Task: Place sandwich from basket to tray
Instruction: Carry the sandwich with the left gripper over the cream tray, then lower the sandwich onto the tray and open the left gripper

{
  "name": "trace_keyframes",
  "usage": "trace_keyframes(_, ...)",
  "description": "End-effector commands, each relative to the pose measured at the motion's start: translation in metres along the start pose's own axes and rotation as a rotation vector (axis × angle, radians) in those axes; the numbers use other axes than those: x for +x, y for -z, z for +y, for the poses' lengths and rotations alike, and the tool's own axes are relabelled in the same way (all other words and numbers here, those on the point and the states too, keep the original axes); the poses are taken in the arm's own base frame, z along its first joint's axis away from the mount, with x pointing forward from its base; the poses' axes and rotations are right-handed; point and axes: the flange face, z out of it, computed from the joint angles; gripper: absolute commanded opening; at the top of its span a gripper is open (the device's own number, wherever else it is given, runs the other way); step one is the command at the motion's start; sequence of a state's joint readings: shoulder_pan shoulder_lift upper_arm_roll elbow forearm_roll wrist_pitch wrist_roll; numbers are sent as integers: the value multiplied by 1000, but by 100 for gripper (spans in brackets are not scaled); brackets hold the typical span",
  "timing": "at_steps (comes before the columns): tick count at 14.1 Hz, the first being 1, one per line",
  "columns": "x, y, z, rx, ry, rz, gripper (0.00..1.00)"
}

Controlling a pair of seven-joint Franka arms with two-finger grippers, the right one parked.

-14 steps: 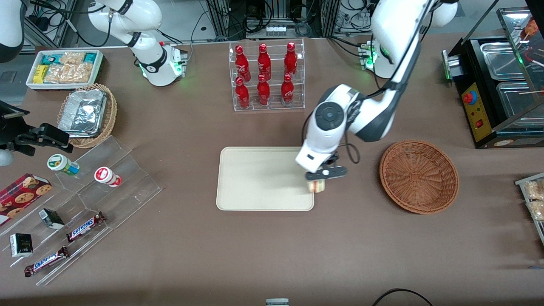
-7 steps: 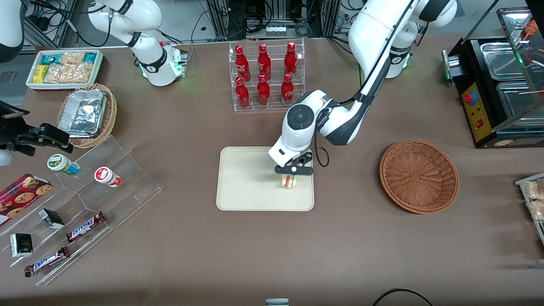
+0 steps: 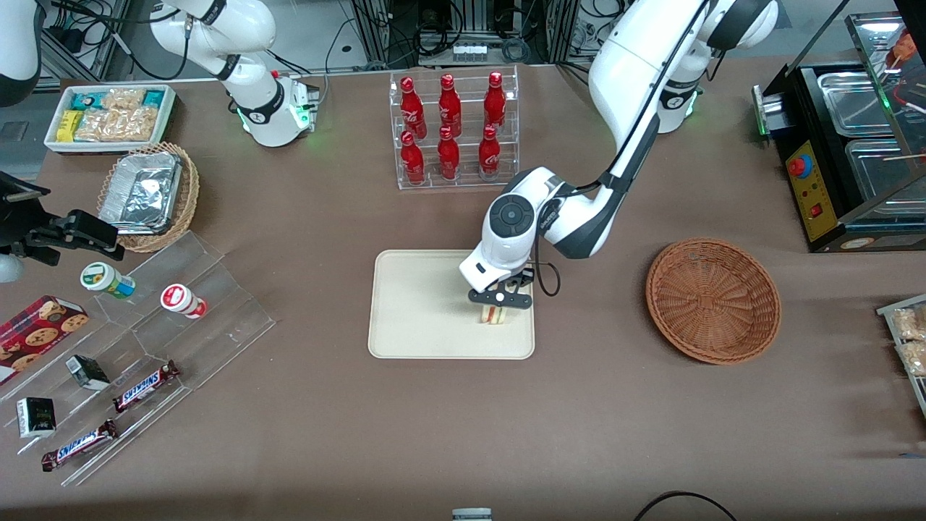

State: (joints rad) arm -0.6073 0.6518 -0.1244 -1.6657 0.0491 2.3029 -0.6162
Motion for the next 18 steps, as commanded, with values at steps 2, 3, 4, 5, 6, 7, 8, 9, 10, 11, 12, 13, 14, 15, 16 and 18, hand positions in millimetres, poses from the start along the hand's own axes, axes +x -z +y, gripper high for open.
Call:
trace_keyframes(2, 8, 3, 0, -7, 57, 7, 45)
trace_keyframes(3, 9, 4, 0, -8, 80, 8, 52)
trace_keyframes(4, 10, 6, -1, -8, 95, 12, 65)
trace_keyframes(5, 12, 9, -2, -11, 103, 15, 81)
trace_keyframes(6, 19, 17, -9, -18, 121, 24, 98)
trace_keyframes(7, 27, 39, -16, -33, 160, 44, 100)
trace_keyframes(8, 32, 57, -24, -36, 196, 48, 100)
trace_keyframes(9, 32, 73, -29, -31, 208, 46, 100)
trace_keyframes(10, 32, 95, -40, -20, 221, 40, 100)
trace_keyframes(11, 33, 118, -61, 2, 242, 20, 100)
trace_keyframes(12, 35, 141, -85, 22, 266, -4, 100)
trace_keyframes(13, 35, 163, -105, 33, 293, -13, 100)
trace_keyframes(14, 35, 181, -124, 35, 319, -8, 100)
trace_keyframes(15, 36, 195, -143, 33, 345, 4, 100)
trace_keyframes(16, 35, 209, -168, 30, 348, 17, 100)
trace_keyframes(18, 25, 233, -223, 47, 280, 0, 100)
